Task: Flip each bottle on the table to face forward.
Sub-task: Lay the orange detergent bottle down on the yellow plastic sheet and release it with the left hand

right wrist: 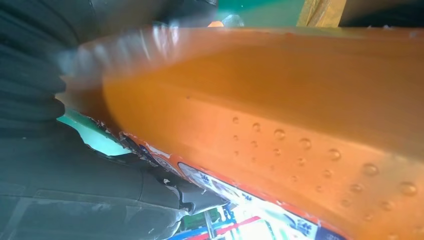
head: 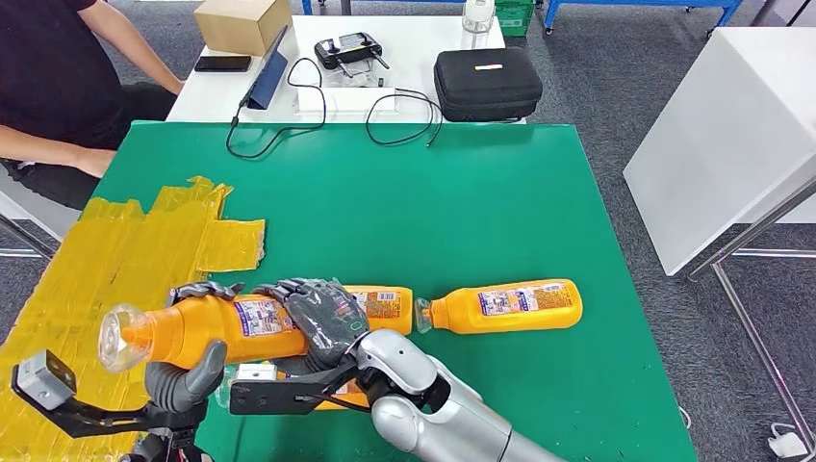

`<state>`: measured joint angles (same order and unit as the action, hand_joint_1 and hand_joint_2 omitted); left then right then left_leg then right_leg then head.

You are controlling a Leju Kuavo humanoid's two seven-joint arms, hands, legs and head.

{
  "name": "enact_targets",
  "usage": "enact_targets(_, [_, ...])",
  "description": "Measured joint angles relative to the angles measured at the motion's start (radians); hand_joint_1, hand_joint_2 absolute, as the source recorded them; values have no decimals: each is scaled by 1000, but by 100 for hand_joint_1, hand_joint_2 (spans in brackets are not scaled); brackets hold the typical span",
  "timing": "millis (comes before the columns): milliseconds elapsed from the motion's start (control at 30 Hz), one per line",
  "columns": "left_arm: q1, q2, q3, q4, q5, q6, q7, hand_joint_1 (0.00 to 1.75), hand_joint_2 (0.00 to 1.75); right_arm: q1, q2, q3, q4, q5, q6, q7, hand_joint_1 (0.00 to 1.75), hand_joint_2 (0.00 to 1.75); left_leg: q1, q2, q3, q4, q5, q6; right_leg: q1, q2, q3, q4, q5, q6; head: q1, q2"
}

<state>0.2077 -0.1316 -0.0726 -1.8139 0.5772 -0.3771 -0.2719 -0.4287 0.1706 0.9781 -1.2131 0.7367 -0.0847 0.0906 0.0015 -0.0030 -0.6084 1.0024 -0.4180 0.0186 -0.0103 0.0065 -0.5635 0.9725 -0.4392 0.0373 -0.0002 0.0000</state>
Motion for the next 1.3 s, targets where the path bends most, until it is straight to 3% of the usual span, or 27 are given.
enact_targets(33, [1, 0, 0, 0, 0, -2, -1, 175, 175, 0, -2, 0, -1, -1, 1, -2, 175, 175, 0, 0, 0, 0, 0, 0, 0, 0, 0, 0, 0, 0, 0, 0])
enact_targets(67, [2, 0, 0, 0, 0, -3, -1, 175, 175, 0, -2, -1, -2, -2, 3, -5, 158, 175, 0, 0, 0, 0, 0, 0, 0, 0, 0, 0, 0, 0, 0, 0])
enact_targets(100, [3, 0, 0, 0, 1, -4, -1, 175, 175, 0, -3, -1, -2, -5, 4, -7, 114, 175, 0, 0, 0, 0, 0, 0, 0, 0, 0, 0, 0, 0, 0, 0])
enact_targets(167, [4, 0, 0, 0, 3, -6, -2, 175, 175, 0, -3, -2, -2, -11, 5, -13, 27, 87, 0, 0, 0, 0, 0, 0, 0, 0, 0, 0, 0, 0, 0, 0])
enact_targets(200, [5, 0, 0, -1, 5, -9, -2, 175, 175, 0, -3, -2, -2, -15, 5, -16, 0, 44, 0, 0, 0, 0, 0, 0, 0, 0, 0, 0, 0, 0, 0, 0])
enact_targets(233, [7, 0, 0, -2, 6, -12, -3, 175, 175, 1, -3, -2, -2, -18, 4, -17, 0, 0, 0, 0, 0, 0, 0, 0, 0, 0, 0, 0, 0, 0, 0, 0])
enact_targets(667, [20, -2, 12, -9, -6, -18, -20, 175, 175, 55, -20, -35, -51, -28, -13, -7, 0, 0, 0, 0, 0, 0, 0, 0, 0, 0, 0, 0, 0, 0, 0, 0])
enact_targets(933, [11, -17, 42, -16, -66, 36, -36, 175, 175, 62, -39, -56, -62, -40, -8, -36, 0, 0, 0, 0, 0, 0, 0, 0, 0, 0, 0, 0, 0, 0, 0, 0])
enact_targets(1033, [0, -25, 57, -15, -227, 175, -87, 175, 175, 64, -49, -57, -72, -51, -11, -45, 0, 0, 0, 0, 0, 0, 0, 0, 0, 0, 0, 0, 0, 0, 0, 0])
enact_targets(1167, [-46, -29, 91, -8, -584, 475, -179, 175, 175, 88, -73, -64, -120, -55, -28, -46, 0, 0, 0, 0, 0, 0, 0, 0, 0, 0, 0, 0, 0, 0, 0, 0])
enact_targets(1300, [-92, -27, 114, 14, -913, 705, -196, 175, 175, 110, -96, -70, -171, -74, -31, -60, 0, 0, 0, 0, 0, 0, 0, 0, 0, 0, 0, 0, 0, 0, 0, 0])
